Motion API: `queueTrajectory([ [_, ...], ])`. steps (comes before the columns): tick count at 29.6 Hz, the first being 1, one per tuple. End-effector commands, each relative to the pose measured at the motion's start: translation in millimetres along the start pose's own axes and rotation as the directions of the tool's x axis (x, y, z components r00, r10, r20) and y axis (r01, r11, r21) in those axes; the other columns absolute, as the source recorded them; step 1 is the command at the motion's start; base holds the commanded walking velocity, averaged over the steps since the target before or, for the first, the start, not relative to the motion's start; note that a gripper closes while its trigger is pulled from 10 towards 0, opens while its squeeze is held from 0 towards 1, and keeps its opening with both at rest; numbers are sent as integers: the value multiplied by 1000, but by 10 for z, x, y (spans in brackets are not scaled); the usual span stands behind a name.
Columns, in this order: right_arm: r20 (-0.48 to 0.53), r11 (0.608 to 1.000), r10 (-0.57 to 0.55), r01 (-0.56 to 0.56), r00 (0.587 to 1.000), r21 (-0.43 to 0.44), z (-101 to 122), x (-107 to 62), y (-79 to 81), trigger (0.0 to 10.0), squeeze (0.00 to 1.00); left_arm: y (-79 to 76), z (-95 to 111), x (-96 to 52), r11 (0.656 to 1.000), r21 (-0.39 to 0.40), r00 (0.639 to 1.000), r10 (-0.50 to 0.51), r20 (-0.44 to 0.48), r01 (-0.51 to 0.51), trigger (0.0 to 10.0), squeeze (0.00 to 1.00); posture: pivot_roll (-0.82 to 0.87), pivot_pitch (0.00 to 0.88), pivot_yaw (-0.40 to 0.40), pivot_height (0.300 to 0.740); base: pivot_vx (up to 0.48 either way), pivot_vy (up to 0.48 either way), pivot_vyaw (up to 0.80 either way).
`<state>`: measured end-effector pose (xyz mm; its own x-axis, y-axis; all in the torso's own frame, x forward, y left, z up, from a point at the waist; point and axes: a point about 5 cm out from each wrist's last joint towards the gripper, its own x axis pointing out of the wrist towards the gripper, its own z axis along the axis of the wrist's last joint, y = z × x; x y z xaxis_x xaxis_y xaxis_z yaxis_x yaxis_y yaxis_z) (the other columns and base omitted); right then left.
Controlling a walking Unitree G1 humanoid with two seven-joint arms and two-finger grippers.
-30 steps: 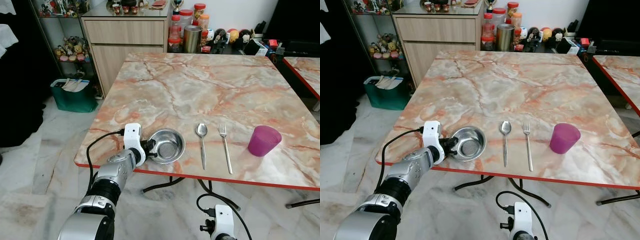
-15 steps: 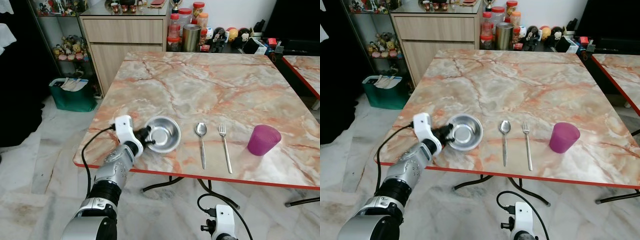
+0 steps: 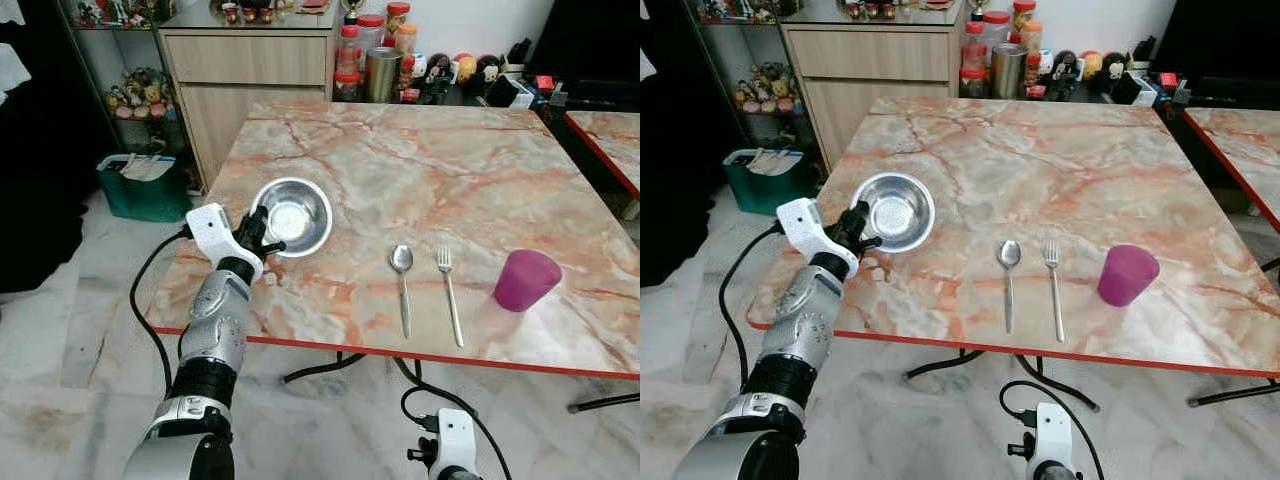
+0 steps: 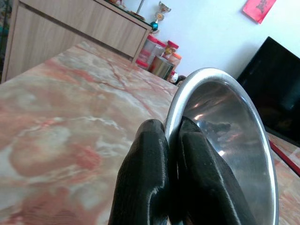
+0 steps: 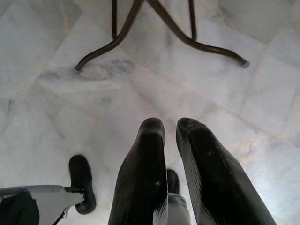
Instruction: Setting the table
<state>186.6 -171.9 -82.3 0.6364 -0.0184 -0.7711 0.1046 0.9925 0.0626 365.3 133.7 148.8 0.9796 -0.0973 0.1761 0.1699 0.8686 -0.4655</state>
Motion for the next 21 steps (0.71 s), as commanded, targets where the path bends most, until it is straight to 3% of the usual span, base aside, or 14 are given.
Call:
queueTrajectory([
  [1, 7, 1000, -15, 15, 1000, 10, 24, 0, -52, 10000, 0, -51, 23, 13, 1000, -10, 1000, -9, 25, 9, 10000, 0, 30, 0, -17, 740, 0, -469, 0],
  [15, 5, 1000, -20, 20, 1000, 20, 18, -1, -51, 10000, 0, -70, 69, 53, 1000, -11, 999, -3, 49, 3, 10000, 0, 32, 0, -16, 740, 0, -463, 0],
  [21, 13, 999, -18, 17, 1000, 32, 26, 0, -45, 10000, 0, -118, 206, 90, 1000, -9, 994, -21, 107, 22, 10000, 0, 30, 0, -12, 740, 0, -438, 0],
])
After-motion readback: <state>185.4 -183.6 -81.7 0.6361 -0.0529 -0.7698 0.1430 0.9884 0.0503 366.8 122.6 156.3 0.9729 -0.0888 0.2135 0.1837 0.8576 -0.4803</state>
